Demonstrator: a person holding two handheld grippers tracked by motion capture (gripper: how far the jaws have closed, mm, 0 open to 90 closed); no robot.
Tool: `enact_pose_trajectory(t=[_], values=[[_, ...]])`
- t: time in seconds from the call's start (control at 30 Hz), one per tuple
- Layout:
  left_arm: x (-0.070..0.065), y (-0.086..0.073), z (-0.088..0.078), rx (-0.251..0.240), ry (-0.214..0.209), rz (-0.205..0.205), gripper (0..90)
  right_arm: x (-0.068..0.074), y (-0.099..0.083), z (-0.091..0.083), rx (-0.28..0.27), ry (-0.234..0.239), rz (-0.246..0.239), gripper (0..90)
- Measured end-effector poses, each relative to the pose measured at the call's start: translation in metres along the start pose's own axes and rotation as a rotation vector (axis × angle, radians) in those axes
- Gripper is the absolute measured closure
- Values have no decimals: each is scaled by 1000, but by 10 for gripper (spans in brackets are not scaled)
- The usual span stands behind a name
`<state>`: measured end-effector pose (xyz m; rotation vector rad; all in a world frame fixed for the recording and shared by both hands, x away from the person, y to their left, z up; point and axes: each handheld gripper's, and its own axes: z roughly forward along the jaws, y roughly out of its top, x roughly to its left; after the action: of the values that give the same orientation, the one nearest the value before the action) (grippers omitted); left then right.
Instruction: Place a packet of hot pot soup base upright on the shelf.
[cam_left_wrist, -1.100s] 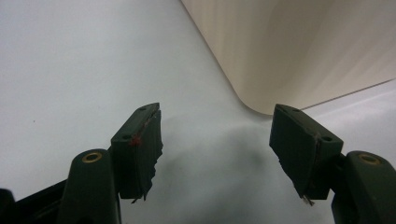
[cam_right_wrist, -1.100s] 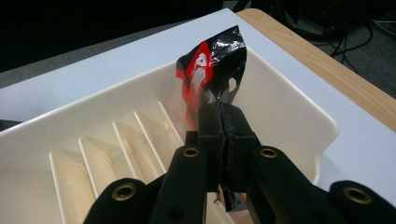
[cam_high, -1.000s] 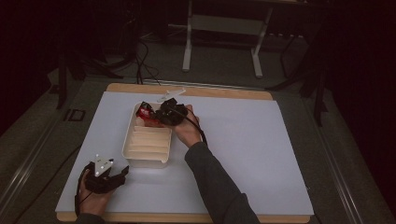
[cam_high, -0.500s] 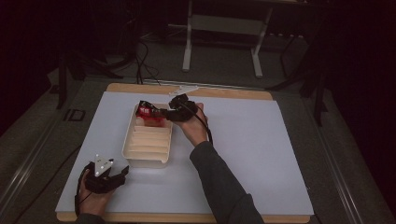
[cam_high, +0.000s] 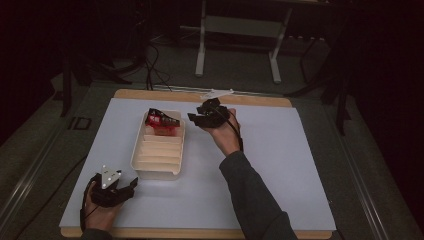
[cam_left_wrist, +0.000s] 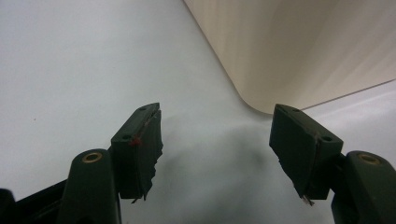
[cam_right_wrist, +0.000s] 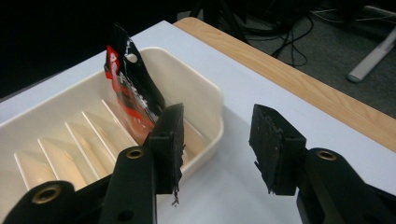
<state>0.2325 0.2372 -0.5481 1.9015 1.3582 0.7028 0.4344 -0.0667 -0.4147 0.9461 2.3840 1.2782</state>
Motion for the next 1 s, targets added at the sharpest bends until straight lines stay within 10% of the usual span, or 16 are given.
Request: enact_pose_trajectory(t=[0.43,1.0], values=[[-1,0,0,1,7,4,347,-15,-16,-36,60,-89,-7,535],[-1,0,0,-1,8,10,349,-8,-67,-42,139,-50,-52,514]])
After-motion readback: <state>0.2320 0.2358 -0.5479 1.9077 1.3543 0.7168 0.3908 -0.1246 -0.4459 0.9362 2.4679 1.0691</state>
